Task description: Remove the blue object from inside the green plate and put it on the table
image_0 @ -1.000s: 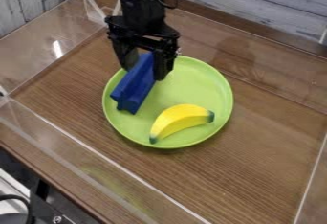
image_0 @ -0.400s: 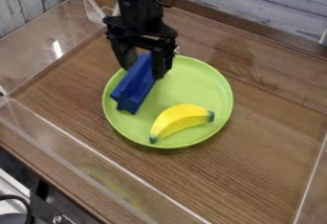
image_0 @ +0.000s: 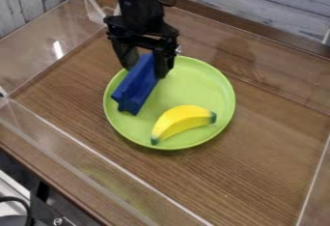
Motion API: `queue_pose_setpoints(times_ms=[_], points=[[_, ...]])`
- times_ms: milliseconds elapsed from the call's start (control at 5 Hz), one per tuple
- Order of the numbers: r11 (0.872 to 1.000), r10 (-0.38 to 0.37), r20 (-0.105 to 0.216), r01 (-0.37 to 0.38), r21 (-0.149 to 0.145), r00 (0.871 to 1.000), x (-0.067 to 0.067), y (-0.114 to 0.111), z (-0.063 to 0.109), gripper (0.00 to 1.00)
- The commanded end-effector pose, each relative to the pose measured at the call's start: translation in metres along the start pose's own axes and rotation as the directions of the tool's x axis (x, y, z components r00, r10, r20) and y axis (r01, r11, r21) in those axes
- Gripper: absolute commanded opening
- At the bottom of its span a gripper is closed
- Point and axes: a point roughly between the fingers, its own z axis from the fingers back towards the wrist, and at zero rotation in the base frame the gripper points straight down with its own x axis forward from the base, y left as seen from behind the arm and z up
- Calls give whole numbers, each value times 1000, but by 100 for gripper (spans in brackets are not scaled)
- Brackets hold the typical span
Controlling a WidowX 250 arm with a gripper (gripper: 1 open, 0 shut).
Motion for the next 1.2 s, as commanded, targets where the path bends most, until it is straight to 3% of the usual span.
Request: queue_pose_setpoints(times_ms=[0, 1000], points=[[1000, 11, 29, -11, 2, 1000, 2, 2, 6, 100], [1000, 16, 18, -16, 0, 1000, 0, 11, -14, 100]])
